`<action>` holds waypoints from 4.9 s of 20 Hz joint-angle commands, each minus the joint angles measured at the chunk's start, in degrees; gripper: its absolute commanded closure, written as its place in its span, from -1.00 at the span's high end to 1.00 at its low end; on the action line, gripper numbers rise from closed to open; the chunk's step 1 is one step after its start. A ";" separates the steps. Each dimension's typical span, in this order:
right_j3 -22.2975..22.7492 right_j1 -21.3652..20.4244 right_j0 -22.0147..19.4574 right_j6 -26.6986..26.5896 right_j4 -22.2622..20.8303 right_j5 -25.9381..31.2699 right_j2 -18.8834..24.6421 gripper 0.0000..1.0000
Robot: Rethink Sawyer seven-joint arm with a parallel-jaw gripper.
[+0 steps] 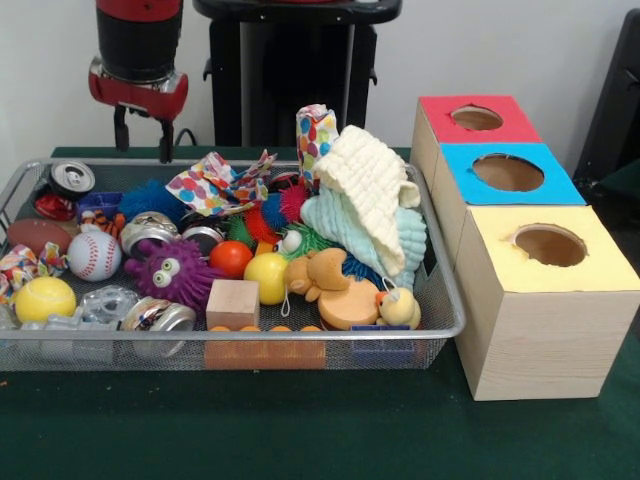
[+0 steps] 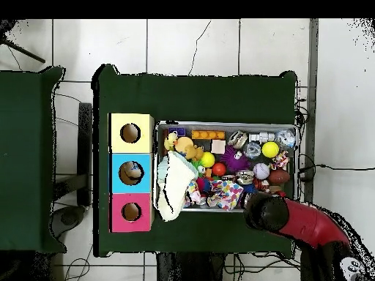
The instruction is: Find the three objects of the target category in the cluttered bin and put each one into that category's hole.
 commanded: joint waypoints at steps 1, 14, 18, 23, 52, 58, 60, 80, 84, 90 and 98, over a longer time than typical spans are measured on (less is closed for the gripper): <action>-1.07 1.50 1.18 6.98 3.60 4.02 2.86 1.00; -8.93 5.49 4.74 5.50 5.50 8.61 3.11 1.00; -12.61 5.45 5.92 3.75 5.42 13.18 2.78 1.00; -17.57 5.14 6.09 1.15 4.77 18.99 3.08 1.00; -33.90 14.87 7.73 0.69 4.39 28.04 5.65 1.00; -34.84 17.20 8.35 2.07 5.37 26.59 5.79 1.00; -33.86 17.64 7.89 2.05 5.90 24.72 6.19 1.00; -34.61 20.65 5.68 -0.54 6.19 20.77 8.15 1.00; -37.43 21.79 5.30 -1.72 5.84 21.90 8.62 1.00; -43.69 23.51 6.35 -2.91 5.38 27.65 8.36 1.00; -48.58 24.43 6.40 -5.60 4.12 32.66 8.55 1.00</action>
